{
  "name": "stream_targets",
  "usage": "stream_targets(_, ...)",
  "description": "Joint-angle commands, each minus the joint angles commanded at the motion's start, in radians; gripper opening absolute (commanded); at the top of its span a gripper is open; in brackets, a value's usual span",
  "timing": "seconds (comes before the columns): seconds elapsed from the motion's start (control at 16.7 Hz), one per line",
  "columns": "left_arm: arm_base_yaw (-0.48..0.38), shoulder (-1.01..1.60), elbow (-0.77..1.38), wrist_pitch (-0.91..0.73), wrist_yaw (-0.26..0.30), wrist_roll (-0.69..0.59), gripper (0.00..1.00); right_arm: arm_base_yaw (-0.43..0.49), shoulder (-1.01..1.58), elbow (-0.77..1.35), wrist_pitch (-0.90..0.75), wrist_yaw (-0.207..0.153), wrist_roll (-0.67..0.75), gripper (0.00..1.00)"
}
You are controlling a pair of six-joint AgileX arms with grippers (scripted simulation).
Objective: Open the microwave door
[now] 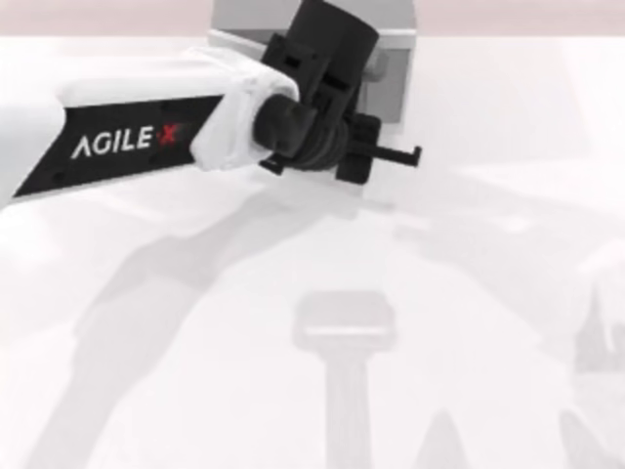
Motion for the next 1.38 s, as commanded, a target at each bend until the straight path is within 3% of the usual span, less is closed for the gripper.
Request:
stream_targets(0.3,0.0,0.0,0.0,0.0,0.0,0.0,0.0,0.0,0.0,0.0,0.0,0.0,0.0,1.0)
stream_targets(0.84,0.018,-0.042,-0.061,0.029,0.054,0.064,0.0,0.0,0.0,0.0,0.0,0.0,0.0,1.0)
stream_targets(1.38,0.018,-0.043,-0.064,0.03,0.055,0.066,0.0,0.0,0.0,0.0,0.0,0.0,0.0,1.0)
